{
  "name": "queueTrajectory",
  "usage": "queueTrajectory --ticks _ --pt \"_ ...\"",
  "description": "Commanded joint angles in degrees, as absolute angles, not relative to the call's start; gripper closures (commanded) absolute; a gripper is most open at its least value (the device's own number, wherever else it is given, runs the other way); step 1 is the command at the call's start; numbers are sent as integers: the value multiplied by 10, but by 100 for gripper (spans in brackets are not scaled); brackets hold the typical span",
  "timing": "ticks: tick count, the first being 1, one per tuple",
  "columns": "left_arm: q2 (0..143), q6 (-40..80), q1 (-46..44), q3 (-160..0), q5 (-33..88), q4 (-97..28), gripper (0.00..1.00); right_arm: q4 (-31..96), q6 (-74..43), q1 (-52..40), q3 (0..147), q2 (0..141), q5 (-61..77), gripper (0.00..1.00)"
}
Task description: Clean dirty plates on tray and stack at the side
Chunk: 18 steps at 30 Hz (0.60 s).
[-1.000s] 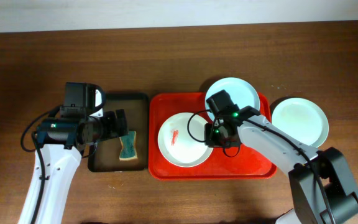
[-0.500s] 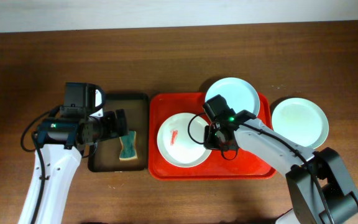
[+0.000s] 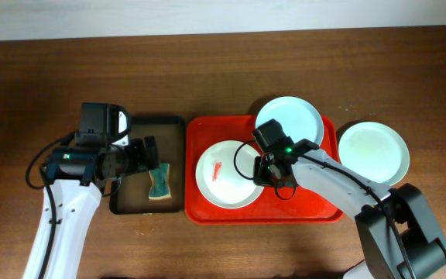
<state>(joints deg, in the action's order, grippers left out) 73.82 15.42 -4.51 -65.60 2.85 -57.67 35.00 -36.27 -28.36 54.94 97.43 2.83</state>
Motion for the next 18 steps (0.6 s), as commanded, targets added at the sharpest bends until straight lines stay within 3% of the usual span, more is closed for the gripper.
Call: queueTrajectory --ticks 1,14,16,18 --pt "734 151 -43 -665 34 -576 1 349 -365 -290 545 973 23 96" --pt "734 149 -44 -665 48 -587 1 347 -363 -289 545 973 23 96" --pt "740 132 -51 -663 58 -596 62 347 -363 -289 545 973 23 96" --pt "756 136 -72 -652 55 -609 62 347 -363 -289 545 973 23 96"
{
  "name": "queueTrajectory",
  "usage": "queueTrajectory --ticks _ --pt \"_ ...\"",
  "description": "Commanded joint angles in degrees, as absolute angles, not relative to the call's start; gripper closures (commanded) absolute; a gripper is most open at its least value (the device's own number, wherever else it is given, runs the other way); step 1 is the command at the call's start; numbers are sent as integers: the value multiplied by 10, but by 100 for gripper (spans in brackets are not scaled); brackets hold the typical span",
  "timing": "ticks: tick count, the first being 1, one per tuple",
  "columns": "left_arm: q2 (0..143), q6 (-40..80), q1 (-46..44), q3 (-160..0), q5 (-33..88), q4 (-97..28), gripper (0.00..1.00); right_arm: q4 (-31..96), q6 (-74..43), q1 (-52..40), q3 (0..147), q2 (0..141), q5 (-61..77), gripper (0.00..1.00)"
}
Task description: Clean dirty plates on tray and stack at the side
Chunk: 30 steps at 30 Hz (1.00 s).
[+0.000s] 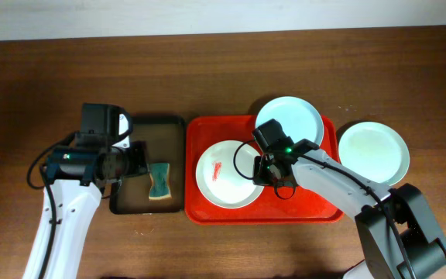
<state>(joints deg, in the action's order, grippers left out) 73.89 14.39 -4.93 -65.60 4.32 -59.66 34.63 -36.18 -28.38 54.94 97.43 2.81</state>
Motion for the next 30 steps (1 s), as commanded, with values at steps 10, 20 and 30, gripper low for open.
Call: queueTrajectory --ticks 10,20,30 --pt "948 158 -118 -623 17 -564 54 349 -363 -289 545 973 23 96" --pt "994 158 -118 -623 -14 -519 63 349 -363 -289 545 973 23 96" --pt "994 185 -119 -579 -24 -477 69 349 -363 -289 545 973 23 96"
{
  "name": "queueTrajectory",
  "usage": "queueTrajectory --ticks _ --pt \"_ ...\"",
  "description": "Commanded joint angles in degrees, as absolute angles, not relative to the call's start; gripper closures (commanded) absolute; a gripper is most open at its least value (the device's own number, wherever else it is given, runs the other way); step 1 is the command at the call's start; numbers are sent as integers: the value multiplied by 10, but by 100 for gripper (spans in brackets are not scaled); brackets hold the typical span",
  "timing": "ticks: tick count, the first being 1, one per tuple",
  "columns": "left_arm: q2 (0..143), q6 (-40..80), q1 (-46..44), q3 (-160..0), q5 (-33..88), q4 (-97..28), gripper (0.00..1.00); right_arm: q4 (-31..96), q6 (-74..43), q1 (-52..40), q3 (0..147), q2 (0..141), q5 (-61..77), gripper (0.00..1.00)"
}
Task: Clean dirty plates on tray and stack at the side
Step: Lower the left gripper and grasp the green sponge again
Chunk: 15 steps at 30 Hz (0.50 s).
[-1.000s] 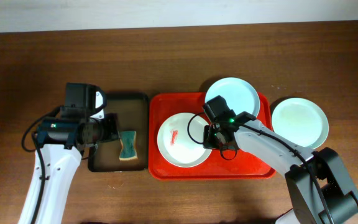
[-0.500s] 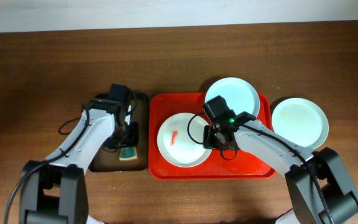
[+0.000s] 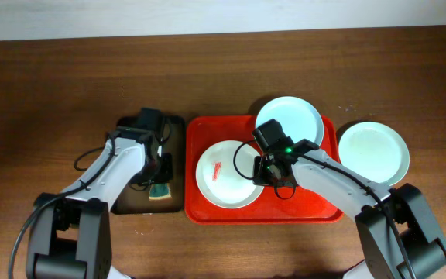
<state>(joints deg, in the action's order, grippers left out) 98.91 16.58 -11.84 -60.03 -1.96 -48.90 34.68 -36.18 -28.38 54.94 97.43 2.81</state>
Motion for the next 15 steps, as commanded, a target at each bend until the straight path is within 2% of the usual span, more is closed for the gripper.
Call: queueTrajectory --ticks 1,5,10,11,12,13,15 --pt "994 189 -119 -570 -21 -465 68 349 -363 -289 545 973 23 96" --pt "994 189 -119 -568 -22 -458 77 349 -363 -289 545 973 23 96" --pt "994 189 -119 -560 -22 -446 76 349 -363 -289 545 973 23 96" --pt "994 189 -119 -551 -16 -437 79 349 -363 -289 545 973 23 95" --pt "994 189 -119 -548 -9 -435 92 349 -363 -289 545 973 23 95" --pt "994 188 -119 -547 -8 -434 100 349 -363 -289 545 973 23 95" --pt "987 169 -114 -559 -9 -440 100 349 -363 -289 545 973 23 87"
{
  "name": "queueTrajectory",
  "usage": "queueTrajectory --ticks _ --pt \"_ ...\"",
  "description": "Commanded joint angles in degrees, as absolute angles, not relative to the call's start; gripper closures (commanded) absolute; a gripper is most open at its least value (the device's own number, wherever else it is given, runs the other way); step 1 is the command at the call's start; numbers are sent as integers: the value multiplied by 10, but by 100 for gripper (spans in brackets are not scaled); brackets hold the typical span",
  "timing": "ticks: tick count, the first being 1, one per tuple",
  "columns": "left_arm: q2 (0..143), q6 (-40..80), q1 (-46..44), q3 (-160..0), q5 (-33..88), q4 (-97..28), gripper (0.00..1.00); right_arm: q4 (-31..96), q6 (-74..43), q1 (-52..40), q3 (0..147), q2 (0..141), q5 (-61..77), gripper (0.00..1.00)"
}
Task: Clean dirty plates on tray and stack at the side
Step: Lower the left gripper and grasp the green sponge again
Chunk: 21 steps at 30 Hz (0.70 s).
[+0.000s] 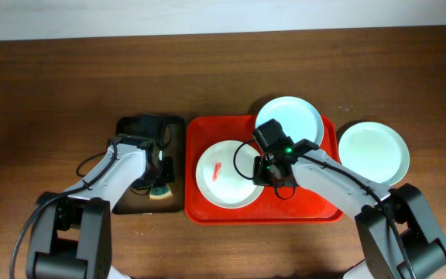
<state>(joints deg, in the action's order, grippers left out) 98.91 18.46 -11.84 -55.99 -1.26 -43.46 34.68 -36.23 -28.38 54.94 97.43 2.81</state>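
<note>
A white plate with a red smear (221, 174) lies at the left of the red tray (200, 213). My right gripper (262, 172) sits at this plate's right rim and seems shut on it. A second white plate (289, 118) rests on the tray's far right corner. A clean white plate (373, 151) stands on the table to the right of the tray. My left gripper (161, 172) points down into the black tray (178, 124), right over the green sponge (159, 191). Its wrist hides the fingers.
The black tray and the red tray lie side by side with their edges almost touching. Bare brown table lies in front of both trays, behind them and at the far left.
My left arm has shifted slightly nearer and lower over the sponge in the black tray. The right arm and all the plates are where they were.
At first my left gripper lay at the black tray's left edge, fingers pointing at the sponge, and it drew back a little. Later it had swung over the tray, pointing down above the sponge, where it is now. The right gripper stayed at the smeared plate's rim throughout.
</note>
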Motion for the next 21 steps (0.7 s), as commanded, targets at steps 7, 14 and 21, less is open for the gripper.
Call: queueTrajectory --ticks 7,14,21 --pt "783 149 -77 -613 -9 -438 100 348 -363 -289 545 973 27 86" --pt "738 149 -80 -611 -9 -438 100 347 -363 -289 545 973 27 85" --pt "794 149 -81 -611 -9 -433 100 347 -363 -289 545 973 27 81"
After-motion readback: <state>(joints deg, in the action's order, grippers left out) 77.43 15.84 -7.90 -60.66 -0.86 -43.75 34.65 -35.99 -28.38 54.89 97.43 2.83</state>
